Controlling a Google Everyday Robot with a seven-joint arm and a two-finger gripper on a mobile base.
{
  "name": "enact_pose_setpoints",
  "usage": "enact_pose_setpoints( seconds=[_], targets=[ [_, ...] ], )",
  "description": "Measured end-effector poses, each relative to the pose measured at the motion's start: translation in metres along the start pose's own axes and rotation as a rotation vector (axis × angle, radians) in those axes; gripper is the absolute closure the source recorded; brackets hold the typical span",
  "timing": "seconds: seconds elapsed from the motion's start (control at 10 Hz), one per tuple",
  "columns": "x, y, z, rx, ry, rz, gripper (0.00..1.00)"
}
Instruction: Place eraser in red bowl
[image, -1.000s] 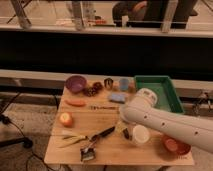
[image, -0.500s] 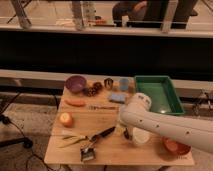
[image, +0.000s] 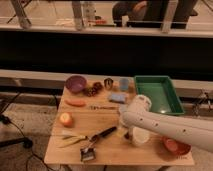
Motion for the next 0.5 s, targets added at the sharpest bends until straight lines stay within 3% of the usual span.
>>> enact_pose_setpoints(
  seconds=[0.5],
  targets=[
    [0.017,-0.002,0.02,-0.065,0.04,0.034,0.2]
  ],
)
